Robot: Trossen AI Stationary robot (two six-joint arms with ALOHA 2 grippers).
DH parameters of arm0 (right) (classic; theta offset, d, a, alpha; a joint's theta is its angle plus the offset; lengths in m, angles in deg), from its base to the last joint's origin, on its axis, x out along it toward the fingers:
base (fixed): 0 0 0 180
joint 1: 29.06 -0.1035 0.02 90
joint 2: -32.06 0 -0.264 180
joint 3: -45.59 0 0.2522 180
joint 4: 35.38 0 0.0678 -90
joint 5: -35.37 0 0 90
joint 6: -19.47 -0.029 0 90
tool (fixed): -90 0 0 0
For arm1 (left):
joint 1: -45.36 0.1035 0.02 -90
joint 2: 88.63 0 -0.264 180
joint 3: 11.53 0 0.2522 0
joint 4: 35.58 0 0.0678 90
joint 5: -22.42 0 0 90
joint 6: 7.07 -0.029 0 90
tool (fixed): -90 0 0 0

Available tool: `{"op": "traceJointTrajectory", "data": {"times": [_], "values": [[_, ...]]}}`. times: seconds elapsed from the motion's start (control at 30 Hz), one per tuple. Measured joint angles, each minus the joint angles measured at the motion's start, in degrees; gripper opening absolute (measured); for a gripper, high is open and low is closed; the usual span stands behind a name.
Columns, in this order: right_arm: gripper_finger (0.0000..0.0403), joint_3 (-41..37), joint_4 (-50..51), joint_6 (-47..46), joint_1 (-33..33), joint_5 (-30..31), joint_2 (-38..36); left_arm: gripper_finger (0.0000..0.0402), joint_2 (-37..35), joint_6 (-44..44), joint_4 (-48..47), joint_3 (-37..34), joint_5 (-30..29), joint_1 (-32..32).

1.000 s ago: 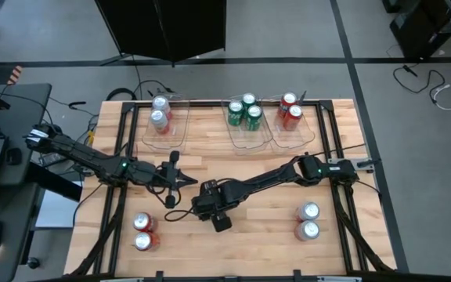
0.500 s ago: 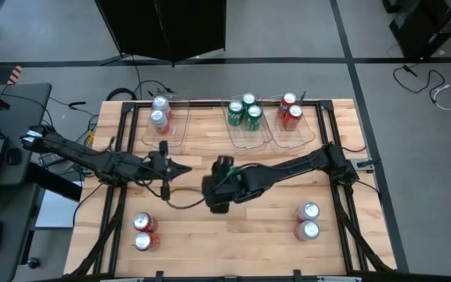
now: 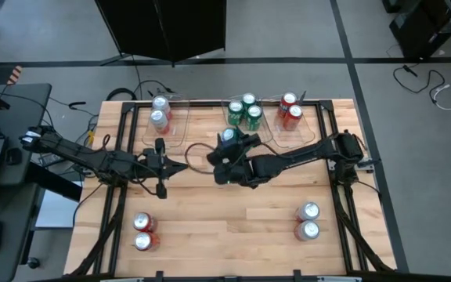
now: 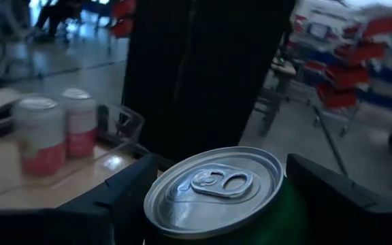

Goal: Sort soda cans
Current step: Put the green soda can into the middle transparent bin

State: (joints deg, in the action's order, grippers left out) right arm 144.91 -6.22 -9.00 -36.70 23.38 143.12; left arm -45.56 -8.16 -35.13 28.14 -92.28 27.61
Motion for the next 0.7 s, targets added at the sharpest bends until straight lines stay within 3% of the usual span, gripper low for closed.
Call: {"op": "traceJointTrajectory", "data": {"times": [0.17, 0.37, 0.43, 0.53, 0.7], "values": [[0.0289, -10.68, -21.35, 4.1, 4.93, -1.48, -0.02, 0.0005, 0.0, -0.37, 0.02, 0.0, 0.0, 0.01], [0.0289, -20.66, -57.22, 21.45, 10.68, -13.94, -0.06, 0.0005, 0.0, -0.39, 0.0, 0.0, 0.0, 0.01], [0.0289, -23.24, -66.12, 26.86, 12.26, -15.24, -0.15, 0.0005, 0.0, -0.39, -0.09, 0.0, 0.0, 0.01], [0.0289, -26.3, -72.39, 27.85, 14.27, -17.18, -0.17, 0.0005, 0.0, -0.32, -0.84, 0.0, 0.0, 0.01], [0.0289, -29.94, -73.03, 20.8, 16.25, -18.02, 0.92, 0.0005, 0.0, -0.24, -1.07, 0.0, 0.0, 0.0]]}}
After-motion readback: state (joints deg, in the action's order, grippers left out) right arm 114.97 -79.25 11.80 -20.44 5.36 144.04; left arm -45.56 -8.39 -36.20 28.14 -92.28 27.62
